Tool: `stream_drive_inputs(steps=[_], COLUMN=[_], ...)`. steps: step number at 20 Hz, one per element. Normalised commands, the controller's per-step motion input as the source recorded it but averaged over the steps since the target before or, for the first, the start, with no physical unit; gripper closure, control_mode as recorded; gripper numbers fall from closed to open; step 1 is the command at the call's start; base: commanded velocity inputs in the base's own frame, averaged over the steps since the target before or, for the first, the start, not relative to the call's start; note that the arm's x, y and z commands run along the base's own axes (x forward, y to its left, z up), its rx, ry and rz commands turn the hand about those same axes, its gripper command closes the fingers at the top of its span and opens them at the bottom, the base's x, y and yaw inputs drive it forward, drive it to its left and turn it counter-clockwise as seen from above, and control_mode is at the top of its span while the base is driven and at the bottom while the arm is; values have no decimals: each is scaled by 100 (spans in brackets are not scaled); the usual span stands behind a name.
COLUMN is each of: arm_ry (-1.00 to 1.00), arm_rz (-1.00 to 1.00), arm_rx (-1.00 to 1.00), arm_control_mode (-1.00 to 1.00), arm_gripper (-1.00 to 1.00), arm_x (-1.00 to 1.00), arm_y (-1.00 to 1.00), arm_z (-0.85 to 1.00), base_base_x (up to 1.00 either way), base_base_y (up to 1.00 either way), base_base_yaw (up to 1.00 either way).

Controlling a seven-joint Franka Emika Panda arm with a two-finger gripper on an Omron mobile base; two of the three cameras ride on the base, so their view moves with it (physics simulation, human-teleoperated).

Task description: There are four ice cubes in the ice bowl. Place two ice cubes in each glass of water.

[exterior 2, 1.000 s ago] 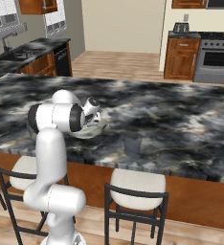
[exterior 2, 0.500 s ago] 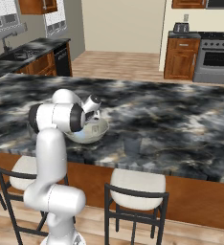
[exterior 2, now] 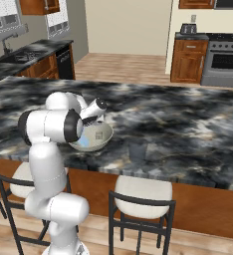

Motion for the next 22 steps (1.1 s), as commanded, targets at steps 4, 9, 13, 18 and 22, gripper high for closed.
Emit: stream_drive_inputs(steps=[4, 9, 13, 18, 22], arm_ry=[-1, 5, 10, 17, 11], arm_rz=[1, 8, 6, 11, 21], arm_rx=[-4, -14, -17, -20, -17], arm_control_mode=[-100, -100, -100, -100, -100], arm_gripper=[100, 100, 100, 100, 100], arm_x=[-48, -49, -62, -69, -75], arm_y=[14, 30, 28, 24, 10], arm_z=[79, 83, 77, 50, 30], base_base_x=[0, 0, 0, 0, 0], base_base_y=[0, 0, 0, 0, 0], base_base_yaw=[0, 0, 0, 0, 0])
